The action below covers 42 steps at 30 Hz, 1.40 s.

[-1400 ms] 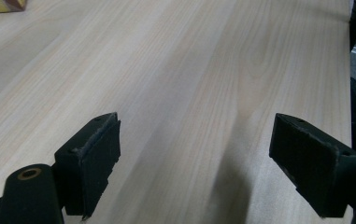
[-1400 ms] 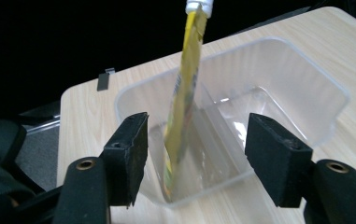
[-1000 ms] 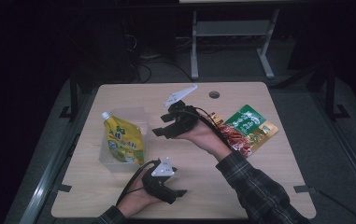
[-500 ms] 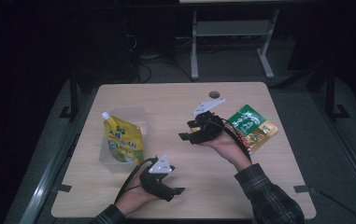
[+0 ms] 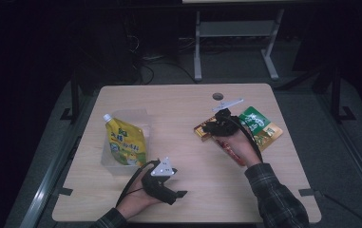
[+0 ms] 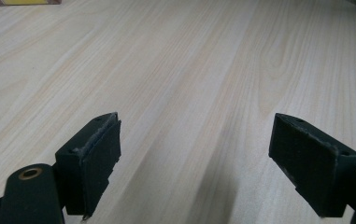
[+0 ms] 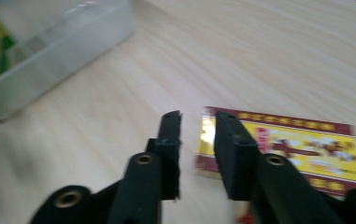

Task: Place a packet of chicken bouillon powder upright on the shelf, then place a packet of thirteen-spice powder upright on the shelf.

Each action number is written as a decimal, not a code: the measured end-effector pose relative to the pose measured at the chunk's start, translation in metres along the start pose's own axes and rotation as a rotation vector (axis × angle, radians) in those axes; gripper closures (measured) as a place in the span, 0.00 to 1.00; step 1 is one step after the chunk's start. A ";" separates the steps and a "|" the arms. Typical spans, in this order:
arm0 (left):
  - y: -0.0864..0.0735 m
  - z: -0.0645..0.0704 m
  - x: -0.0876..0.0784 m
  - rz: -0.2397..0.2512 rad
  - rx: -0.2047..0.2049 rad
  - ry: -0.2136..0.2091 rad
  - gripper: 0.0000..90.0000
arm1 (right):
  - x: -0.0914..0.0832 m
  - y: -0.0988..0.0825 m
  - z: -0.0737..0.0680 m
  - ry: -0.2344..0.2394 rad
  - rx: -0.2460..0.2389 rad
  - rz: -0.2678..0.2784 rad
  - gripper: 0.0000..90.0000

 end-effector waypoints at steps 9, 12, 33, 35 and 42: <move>0.000 0.000 -0.001 0.007 -0.010 -0.002 0.18 | 0.016 -0.002 0.060 -0.162 0.015 -0.023 1.00; 0.000 0.000 -0.002 0.003 -0.001 0.002 0.18 | 0.021 -0.001 0.082 -0.219 0.004 -0.001 1.00; -0.005 -0.004 -0.007 0.003 -0.009 0.031 0.18 | 0.058 -0.035 0.108 -0.164 -0.010 -0.113 1.00; -0.006 -0.004 -0.007 0.004 -0.013 0.034 0.18 | 0.060 -0.033 0.103 -0.143 -0.030 -0.109 1.00; -0.007 -0.005 -0.009 -0.005 -0.007 0.043 0.18 | 0.070 -0.025 0.079 -0.069 -0.106 -0.108 1.00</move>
Point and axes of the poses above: each handheld gripper's, and its own axes: x roughly forward along the jaws, y roughly out of its top, z roughly to its right, the point moved 10 cm from there along x, roughly forward along the jaws, and after that the axes turned 10 degrees about -x, right-handed, at the moved point
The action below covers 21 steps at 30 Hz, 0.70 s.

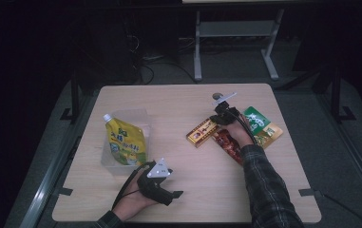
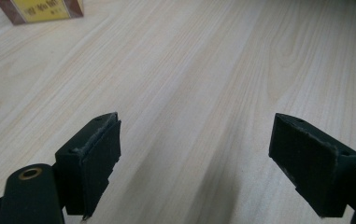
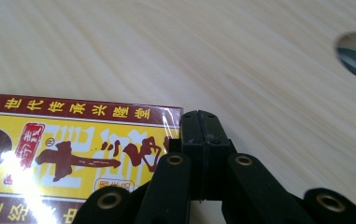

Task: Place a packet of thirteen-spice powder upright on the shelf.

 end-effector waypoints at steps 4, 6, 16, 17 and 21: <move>0.001 0.000 -0.001 0.006 -0.002 0.002 0.18 | 0.004 0.006 -0.018 0.044 -0.064 -0.006 1.00; 0.001 0.000 -0.001 0.006 0.000 0.002 0.18 | 0.006 0.010 -0.027 0.071 -0.095 -0.001 1.00; 0.002 -0.001 -0.002 0.018 -0.011 0.016 0.18 | 0.010 0.021 -0.071 0.202 -0.243 0.001 1.00; 0.002 -0.002 -0.003 0.015 -0.006 0.020 0.18 | 0.010 0.022 -0.075 0.217 -0.272 0.010 1.00; 0.003 -0.004 -0.003 0.021 -0.012 0.031 0.18 | 0.008 0.023 -0.094 0.265 -0.308 0.013 1.00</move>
Point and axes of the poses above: each handheld gripper's, and its own axes: x roughly forward along the jaws, y roughly out of its top, z roughly to its right, the point moved 10 cm from there along x, roughly forward along the jaws, and after that the axes turned 10 degrees about -x, right-handed, at the moved point
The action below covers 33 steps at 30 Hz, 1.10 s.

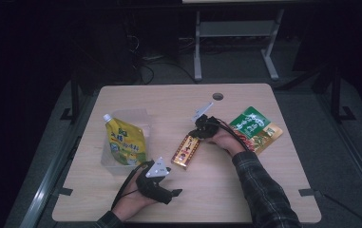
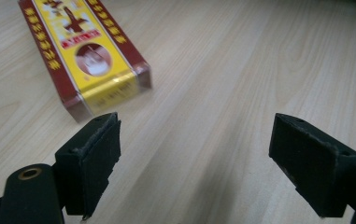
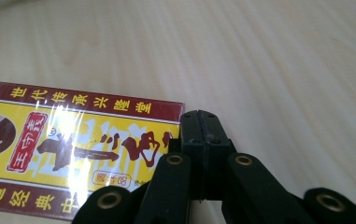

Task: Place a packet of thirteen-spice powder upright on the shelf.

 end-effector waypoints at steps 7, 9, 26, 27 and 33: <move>0.001 -0.003 -0.001 0.004 -0.010 0.024 0.18 | -0.002 0.002 -0.028 0.051 -0.066 0.022 1.00; 0.001 -0.005 -0.001 0.011 -0.021 0.033 0.18 | -0.003 0.002 -0.036 0.074 -0.073 0.026 1.00; -0.003 -0.008 0.002 -0.016 -0.035 0.055 0.18 | -0.022 -0.014 -0.080 0.151 -0.098 0.020 1.00; -0.004 -0.008 0.002 -0.023 -0.036 0.056 0.18 | -0.023 -0.016 -0.082 0.144 -0.103 0.013 1.00; -0.006 -0.006 0.006 -0.041 -0.049 0.055 0.17 | -0.042 -0.026 -0.087 0.083 -0.031 0.003 0.81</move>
Point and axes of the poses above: each handheld gripper's, and its own axes: x roughly forward along the jaws, y roughly out of its top, z roughly to its right, the point moved 10 cm from there along x, roughly forward along the jaws, and after that the axes turned 10 degrees about -x, right-handed, at the moved point
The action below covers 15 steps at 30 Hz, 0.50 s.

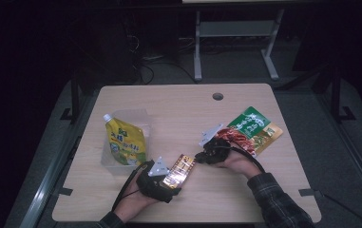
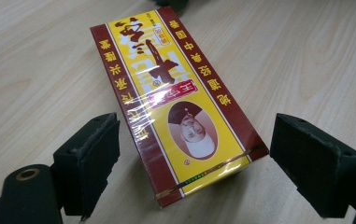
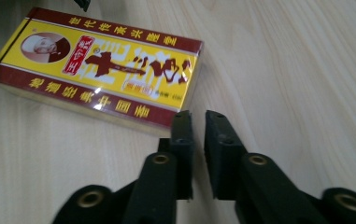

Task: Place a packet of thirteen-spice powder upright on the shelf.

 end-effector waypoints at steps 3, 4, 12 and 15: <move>0.000 0.002 0.003 -0.005 0.004 -0.002 0.17 | -0.012 -0.007 -0.005 -0.029 0.046 0.004 0.68; 0.000 0.002 0.004 -0.012 0.000 -0.002 0.17 | -0.015 -0.009 -0.007 -0.040 0.061 0.012 0.65; -0.004 -0.003 0.012 -0.055 -0.005 0.023 0.17 | -0.041 -0.028 -0.028 -0.131 0.187 0.051 0.43; -0.004 -0.003 0.015 -0.063 -0.027 0.017 0.18 | -0.049 -0.035 -0.037 -0.150 0.218 0.065 0.43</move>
Point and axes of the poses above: each handheld gripper's, and its own axes: x roughly forward along the jaws, y roughly out of its top, z roughly to its right, the point moved 10 cm from there along x, roughly forward along the jaws, and after that the axes turned 10 degrees about -x, right-handed, at the moved point
